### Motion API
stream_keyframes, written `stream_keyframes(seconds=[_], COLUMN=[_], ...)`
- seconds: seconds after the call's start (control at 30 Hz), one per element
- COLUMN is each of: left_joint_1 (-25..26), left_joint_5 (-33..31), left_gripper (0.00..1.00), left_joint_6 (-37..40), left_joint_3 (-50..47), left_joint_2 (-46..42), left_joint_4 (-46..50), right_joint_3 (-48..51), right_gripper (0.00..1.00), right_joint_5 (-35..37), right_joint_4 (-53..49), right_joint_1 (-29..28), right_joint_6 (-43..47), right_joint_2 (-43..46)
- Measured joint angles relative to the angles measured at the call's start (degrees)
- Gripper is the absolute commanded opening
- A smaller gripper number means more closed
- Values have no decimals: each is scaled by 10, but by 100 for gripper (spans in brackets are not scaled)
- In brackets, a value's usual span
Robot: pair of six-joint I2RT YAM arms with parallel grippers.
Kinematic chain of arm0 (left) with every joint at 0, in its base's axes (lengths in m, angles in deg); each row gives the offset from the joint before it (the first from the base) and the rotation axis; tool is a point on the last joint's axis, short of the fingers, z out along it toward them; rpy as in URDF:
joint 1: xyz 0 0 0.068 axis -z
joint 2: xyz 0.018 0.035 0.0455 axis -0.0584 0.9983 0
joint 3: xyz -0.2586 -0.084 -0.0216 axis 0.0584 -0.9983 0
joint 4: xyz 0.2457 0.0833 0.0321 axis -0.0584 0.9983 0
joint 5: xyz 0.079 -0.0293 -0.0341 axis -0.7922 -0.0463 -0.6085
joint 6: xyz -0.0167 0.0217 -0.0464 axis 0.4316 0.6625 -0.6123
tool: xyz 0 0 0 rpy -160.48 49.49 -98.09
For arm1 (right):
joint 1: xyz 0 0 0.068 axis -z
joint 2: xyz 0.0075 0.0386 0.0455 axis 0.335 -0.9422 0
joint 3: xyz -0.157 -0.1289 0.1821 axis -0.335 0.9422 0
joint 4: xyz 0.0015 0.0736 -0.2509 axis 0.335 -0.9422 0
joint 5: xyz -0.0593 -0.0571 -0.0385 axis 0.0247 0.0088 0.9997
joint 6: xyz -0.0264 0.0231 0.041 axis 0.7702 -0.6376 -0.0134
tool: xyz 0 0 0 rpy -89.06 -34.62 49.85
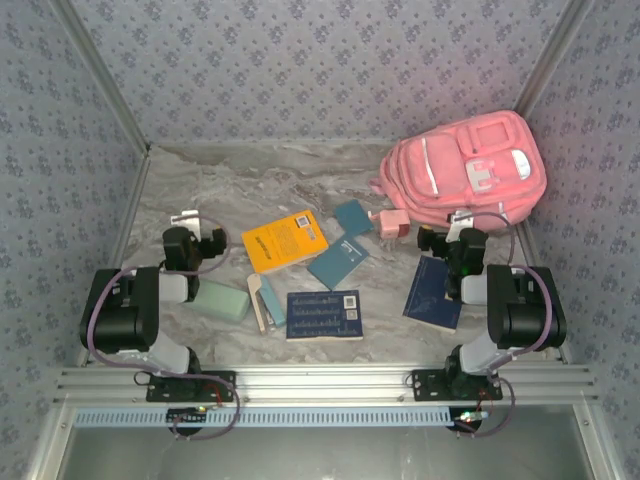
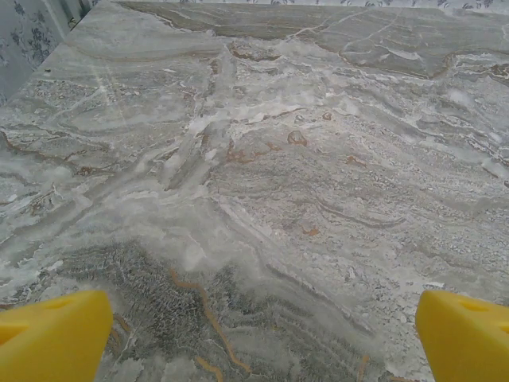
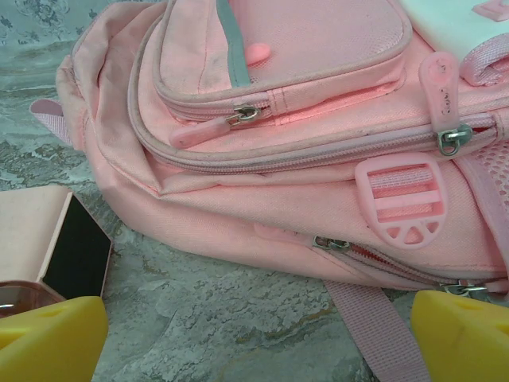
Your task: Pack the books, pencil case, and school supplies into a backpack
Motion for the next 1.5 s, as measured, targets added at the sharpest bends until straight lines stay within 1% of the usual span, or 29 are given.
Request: stream_keyframes(seconds=[0.87, 0.93, 1.0, 1.07, 1.13, 1.2, 1.23, 1.3, 1.37, 1.43, 1.5], left_joint_1=[0, 1, 8, 30, 69, 120, 139, 175, 206, 259, 305], left_joint_5=[-1, -5, -17, -36, -50, -58, -58, -23, 11, 4, -5], left_gripper=[98, 98, 98, 98, 98, 98, 98, 98, 98, 98, 98], left_joint_6=[0, 0, 5, 18, 37, 47, 45, 28, 15, -8, -33], left_joint_3=[0, 1, 13, 33, 51, 63, 67, 87, 127, 187, 262], left_joint_2=[-2, -20, -63, -112, -165, -227, -248, -293, -320, -330, -322], left_joint_4=[3, 30, 86, 130, 151, 165, 173, 217, 285, 368, 465], right_joint_3=[5, 26, 46, 46, 38, 17, 2, -38, -83, -145, -223], right_gripper=[100, 100, 100, 100, 100, 100, 100, 100, 100, 100, 100], right_joint_5=[-2, 6, 25, 48, 62, 73, 76, 76, 75, 90, 133], right_joint_4=[10, 19, -5, -47, -79, -125, -155, -216, -272, -343, -416], right_joint_1=[0, 0, -3, -17, -41, -80, -105, -176, -254, -338, -406], right_joint_6=[-3, -9, -10, -10, -12, -16, -19, -21, -16, -6, -7], right_joint_2=[1, 20, 75, 152, 231, 308, 340, 396, 427, 430, 405])
